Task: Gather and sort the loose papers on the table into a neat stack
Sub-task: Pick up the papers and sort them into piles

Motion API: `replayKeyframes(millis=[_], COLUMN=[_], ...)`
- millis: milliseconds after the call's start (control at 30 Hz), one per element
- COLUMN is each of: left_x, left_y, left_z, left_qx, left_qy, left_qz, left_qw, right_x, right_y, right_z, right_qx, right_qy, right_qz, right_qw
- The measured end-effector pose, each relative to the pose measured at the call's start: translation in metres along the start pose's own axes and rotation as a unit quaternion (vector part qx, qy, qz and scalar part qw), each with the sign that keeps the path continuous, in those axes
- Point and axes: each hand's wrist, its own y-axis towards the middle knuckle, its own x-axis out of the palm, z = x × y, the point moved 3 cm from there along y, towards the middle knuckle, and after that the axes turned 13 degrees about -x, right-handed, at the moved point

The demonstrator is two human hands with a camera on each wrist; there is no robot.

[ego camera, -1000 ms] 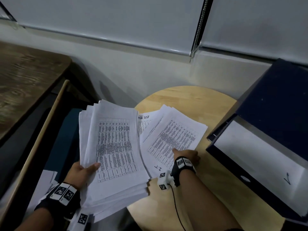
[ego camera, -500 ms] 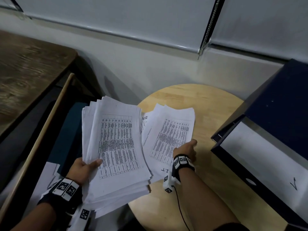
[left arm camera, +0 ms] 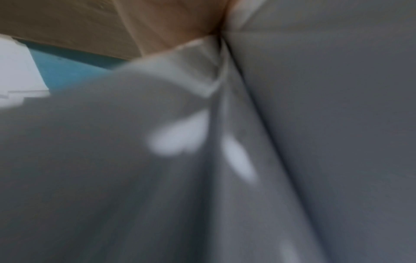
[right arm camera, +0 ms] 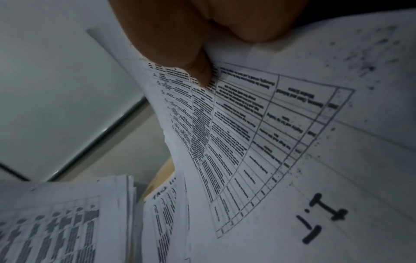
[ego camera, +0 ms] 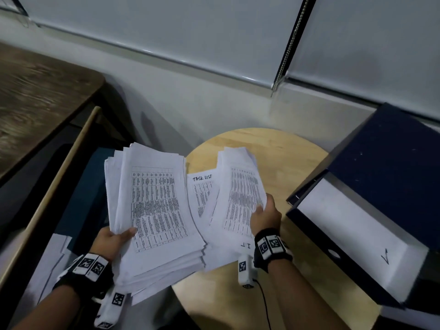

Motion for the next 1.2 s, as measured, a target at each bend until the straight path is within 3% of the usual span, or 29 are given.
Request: replayKeyframes(millis=[167,267,333,433,533,633,733,833,933,1033,1200], left_x=[0.013,0.023,0.029,0.035,0.045,0.052,0.058,0.064,0.067,0.068,0.065], left_y=[-0.013,-0.023,-0.024,-0.027,-0.037,-0.05,-0.057,-0.067,-0.068,-0.053,-0.062], left_z=[0.009,0.018,0.022,0.028,0.034,0.042,0.045,0.051,0.047,0.042,0.049], left_qx=[0.01,0.026,0.038,0.057,0.058,0.104,0.102,0.047,-0.023,0.029,0.041], left_qy=[-0.014,-0.014,-0.025,-0.005,0.0,0.032,0.052,0.039,-0.016,0.023,0.04], left_qz=[-0.012,-0.03,-0.042,-0.075,-0.122,-0.186,-0.226,-0.224,-0.292,-0.317,-0.334], left_qw=[1.0,0.999,0.998,0.996,0.991,0.977,0.967,0.973,0.956,0.948,0.941], right_x=[-0.045,-0.085,-0.101,-0.094,-0.062,-0.032,-0.016,-0.011,-0.008,-0.004,0.006], right_y=[-0.007,-0.004,0.006,0.019,0.007,-0.019,-0.035,-0.041,-0.045,-0.048,-0.05], right_z=[-0.058,-0.103,-0.119,-0.117,-0.096,-0.063,-0.039,-0.033,-0.038,-0.042,-0.043], right_qx=[-0.121,-0.166,-0.153,-0.125,-0.093,-0.066,-0.008,-0.027,-0.053,-0.05,-0.03], right_qy=[-0.015,0.077,0.185,0.282,0.279,0.216,0.259,0.258,0.23,0.228,0.203], right_qz=[0.051,0.1,0.094,0.024,-0.067,-0.167,-0.213,-0.217,-0.201,-0.174,-0.192], right_qw=[0.991,0.978,0.966,0.951,0.953,0.96,0.942,0.941,0.951,0.957,0.96])
